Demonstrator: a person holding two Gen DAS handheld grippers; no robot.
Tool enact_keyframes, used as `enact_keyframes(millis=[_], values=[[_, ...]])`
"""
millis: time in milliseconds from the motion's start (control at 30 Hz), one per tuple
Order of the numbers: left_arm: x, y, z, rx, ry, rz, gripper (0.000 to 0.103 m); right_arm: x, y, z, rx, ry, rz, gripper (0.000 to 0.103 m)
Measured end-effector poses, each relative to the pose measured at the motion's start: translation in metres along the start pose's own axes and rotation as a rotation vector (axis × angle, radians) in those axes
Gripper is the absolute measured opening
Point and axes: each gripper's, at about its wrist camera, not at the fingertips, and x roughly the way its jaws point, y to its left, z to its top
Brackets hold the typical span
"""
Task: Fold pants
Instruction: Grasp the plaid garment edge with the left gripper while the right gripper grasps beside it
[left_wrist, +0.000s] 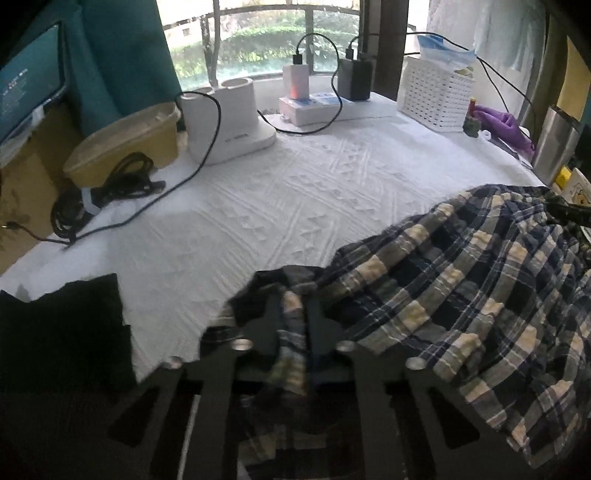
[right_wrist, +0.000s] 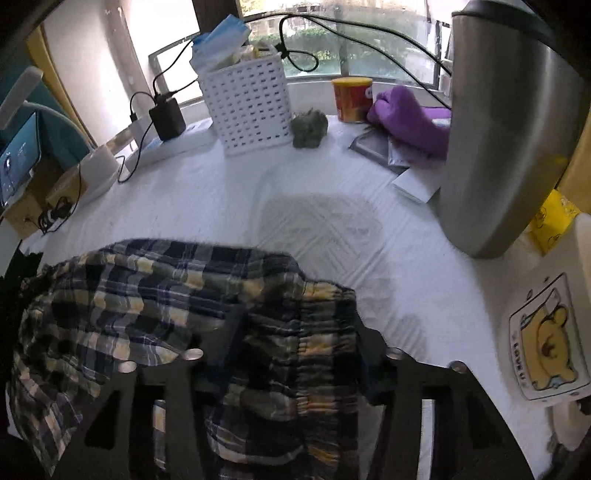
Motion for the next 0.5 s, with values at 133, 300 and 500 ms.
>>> enact_keyframes(millis=[133, 300, 500], values=[[-0.004, 0.006, 0.005, -0.014, -0.038, 0.007, 0.002, -0.009, 0.003, -0.002, -0.007, -0.04, -0.02, 0.028], [-0.013, 0.016, 0.015, -0.05, -0.101, 0.006, 0.002, -0.027, 0.011, -0.001, -0.026, -0.11, -0.067, 0.027], [-0.023, 0.024, 0.031, -0.072, -0.178, -0.006, 0.002, -0.045, 0.018, 0.003, -0.014, -0.18, -0.105, 0.024]])
